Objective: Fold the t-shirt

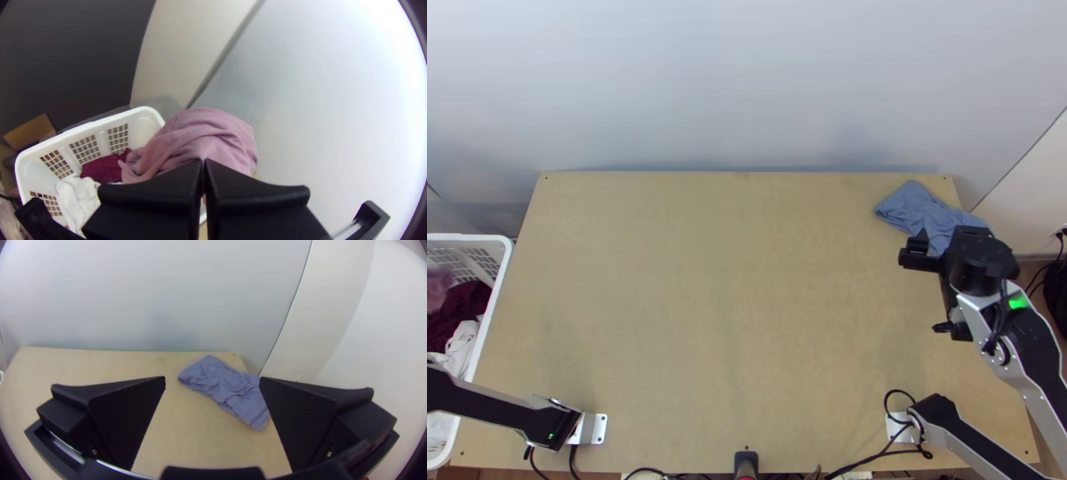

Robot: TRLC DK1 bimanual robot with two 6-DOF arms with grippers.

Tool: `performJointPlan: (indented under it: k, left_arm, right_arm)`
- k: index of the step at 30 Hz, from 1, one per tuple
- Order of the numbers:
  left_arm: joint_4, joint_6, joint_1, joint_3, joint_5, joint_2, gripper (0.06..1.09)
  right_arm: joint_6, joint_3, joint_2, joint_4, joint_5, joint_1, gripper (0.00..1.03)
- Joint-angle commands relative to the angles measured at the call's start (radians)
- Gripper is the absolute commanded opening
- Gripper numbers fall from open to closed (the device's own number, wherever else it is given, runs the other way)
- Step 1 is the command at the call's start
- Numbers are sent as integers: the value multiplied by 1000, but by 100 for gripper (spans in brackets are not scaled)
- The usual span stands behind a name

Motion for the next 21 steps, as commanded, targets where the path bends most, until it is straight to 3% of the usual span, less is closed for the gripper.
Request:
performJointPlan:
  k: [1, 4, 10, 16, 21]
  left_arm:
    - [-42, 12, -197, -74, 63, -294, 9]
    - [-42, -1, -343, -141, 63, -400, 9]
    - [29, -137, -754, -347, 16, -583, 9]
    - [198, -215, -1291, -600, -260, -673, 9]
    - [290, -231, -1613, -784, -423, -664, 9]
  right_arm:
    - [0, 14, -50, 0, 1, -14, 99]
    - [-3, 14, -75, 0, 1, -36, 99]
    - [-7, 22, -108, -2, 1, -51, 99]
    - [-14, 46, -127, -22, 1, -62, 99]
    - [-14, 38, -153, -48, 1, -71, 99]
